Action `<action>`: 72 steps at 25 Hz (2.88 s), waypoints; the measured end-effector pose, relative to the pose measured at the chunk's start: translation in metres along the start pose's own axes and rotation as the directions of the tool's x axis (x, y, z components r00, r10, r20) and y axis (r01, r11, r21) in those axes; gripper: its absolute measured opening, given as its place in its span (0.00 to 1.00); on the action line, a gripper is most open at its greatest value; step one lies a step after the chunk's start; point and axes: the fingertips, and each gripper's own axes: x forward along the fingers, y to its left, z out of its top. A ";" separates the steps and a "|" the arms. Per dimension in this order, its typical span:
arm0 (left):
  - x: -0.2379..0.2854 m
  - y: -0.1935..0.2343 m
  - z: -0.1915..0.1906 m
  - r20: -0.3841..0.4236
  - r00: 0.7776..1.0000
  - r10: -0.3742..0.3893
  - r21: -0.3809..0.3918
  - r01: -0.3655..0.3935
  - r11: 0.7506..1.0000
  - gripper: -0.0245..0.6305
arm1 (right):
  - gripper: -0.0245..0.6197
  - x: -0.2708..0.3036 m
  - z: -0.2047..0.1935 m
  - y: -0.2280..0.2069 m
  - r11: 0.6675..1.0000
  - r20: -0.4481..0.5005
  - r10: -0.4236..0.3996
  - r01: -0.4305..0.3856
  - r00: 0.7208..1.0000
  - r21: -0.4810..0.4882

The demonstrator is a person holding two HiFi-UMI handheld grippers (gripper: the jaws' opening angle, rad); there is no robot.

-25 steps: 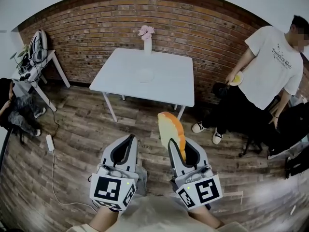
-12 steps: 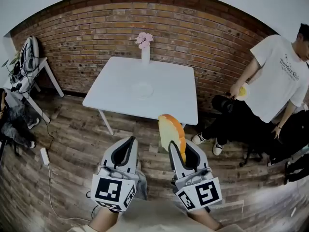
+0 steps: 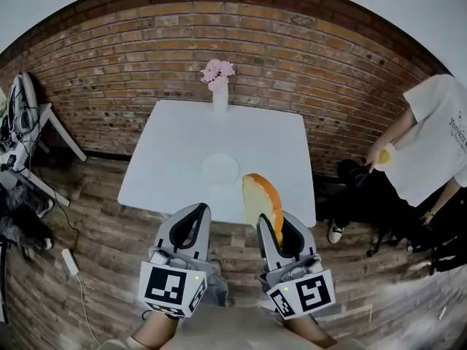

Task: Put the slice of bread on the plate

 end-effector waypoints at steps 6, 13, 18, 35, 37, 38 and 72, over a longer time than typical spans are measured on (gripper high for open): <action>0.065 0.046 -0.006 -0.041 0.998 -0.052 -0.021 0.051 0.998 0.05 | 0.19 0.074 -0.011 -0.022 0.999 -0.045 -0.034 0.034 0.998 -0.007; 0.105 0.074 -0.015 -0.071 0.995 -0.075 -0.041 0.072 0.997 0.05 | 0.19 0.115 -0.022 -0.035 0.999 -0.087 -0.043 0.043 0.995 -0.002; 0.122 0.083 -0.024 -0.091 0.993 -0.070 -0.059 0.065 0.996 0.05 | 0.19 0.134 -0.030 -0.043 1.000 -0.106 -0.023 0.024 0.994 0.002; 0.157 0.102 -0.080 -0.193 0.981 -0.005 -0.031 -0.001 1.000 0.05 | 0.18 0.186 -0.103 -0.067 0.992 -0.196 0.119 -0.107 0.973 0.069; 0.159 0.106 -0.087 -0.210 0.978 0.005 -0.020 -0.010 1.000 0.05 | 0.18 0.194 -0.115 -0.069 0.990 -0.210 0.132 -0.118 0.969 0.078; 0.160 0.108 -0.089 -0.218 0.976 0.009 -0.013 -0.012 1.000 0.05 | 0.18 0.199 -0.120 -0.069 0.989 -0.216 0.139 -0.124 0.966 0.082; 0.196 0.142 -0.144 -0.353 0.933 0.064 -0.021 -0.076 0.997 0.05 | 0.18 0.271 -0.266 -0.056 0.901 -0.459 0.399 -0.244 0.794 0.360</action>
